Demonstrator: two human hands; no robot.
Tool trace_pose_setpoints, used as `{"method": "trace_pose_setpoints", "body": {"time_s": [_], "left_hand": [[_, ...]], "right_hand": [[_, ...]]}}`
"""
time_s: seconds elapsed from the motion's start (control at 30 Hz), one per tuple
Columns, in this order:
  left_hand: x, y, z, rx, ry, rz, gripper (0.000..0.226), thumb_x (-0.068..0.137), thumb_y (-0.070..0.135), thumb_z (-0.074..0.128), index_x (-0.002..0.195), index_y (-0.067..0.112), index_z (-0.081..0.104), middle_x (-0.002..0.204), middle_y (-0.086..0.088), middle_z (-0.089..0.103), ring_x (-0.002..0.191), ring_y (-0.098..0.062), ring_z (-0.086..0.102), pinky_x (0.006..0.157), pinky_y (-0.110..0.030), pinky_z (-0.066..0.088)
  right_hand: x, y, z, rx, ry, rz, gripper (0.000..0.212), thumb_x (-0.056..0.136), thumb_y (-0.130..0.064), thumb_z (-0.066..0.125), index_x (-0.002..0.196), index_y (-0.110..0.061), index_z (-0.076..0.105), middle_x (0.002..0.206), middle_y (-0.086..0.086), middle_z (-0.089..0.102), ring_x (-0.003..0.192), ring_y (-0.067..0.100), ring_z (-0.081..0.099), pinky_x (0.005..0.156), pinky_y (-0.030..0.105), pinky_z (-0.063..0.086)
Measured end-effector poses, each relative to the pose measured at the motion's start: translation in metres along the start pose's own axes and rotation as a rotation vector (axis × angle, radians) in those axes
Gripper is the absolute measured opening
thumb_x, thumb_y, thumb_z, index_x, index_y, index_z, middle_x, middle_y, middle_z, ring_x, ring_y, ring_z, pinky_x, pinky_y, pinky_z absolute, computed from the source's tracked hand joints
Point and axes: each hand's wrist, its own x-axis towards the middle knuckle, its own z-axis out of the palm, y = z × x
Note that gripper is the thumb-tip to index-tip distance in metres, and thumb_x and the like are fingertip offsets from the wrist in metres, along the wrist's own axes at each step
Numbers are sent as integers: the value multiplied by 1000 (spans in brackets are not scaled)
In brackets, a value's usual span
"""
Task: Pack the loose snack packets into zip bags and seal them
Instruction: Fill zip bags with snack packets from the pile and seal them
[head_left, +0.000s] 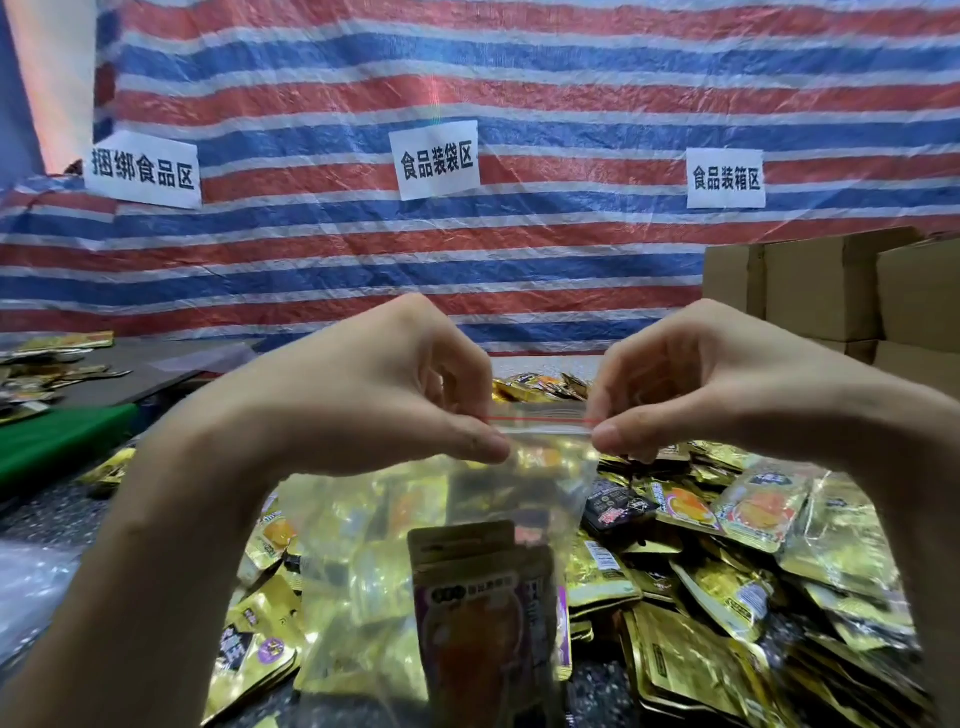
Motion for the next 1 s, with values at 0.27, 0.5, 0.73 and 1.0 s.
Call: {"method": "trace_pose_setpoints", "body": {"time_s": [0.27,0.5,0.73,1.0], "left_hand": [[6,6,12,-88,-43,49,18,79,42,77,88,27,77,76,13,68,63,1,58,56,-13,44],[15,11,26,-50,25,112,8,81,20,75,73,18,75,60,3,60,50,-1,45,48,-13,34],[15,7,23,-137,91,183,6,82,15,79,76,14,77,62,2,66,56,1,51,52,-15,36],[9,1,12,-113,20,159,9,84,23,78,75,22,76,67,8,68,62,-3,58,59,-18,45]], "right_hand": [[10,-1,14,-41,47,-20,4,74,-11,72,70,-10,71,62,3,59,59,11,49,56,28,37],[12,-1,18,-64,36,-3,9,74,-14,70,77,-5,71,67,9,57,62,17,46,59,41,33],[9,-1,14,-83,64,-119,11,82,-5,78,77,-15,76,70,15,64,60,29,53,62,35,44],[8,-2,13,-101,106,-149,1,72,-19,74,72,-19,73,72,18,62,65,41,54,59,42,45]]}}
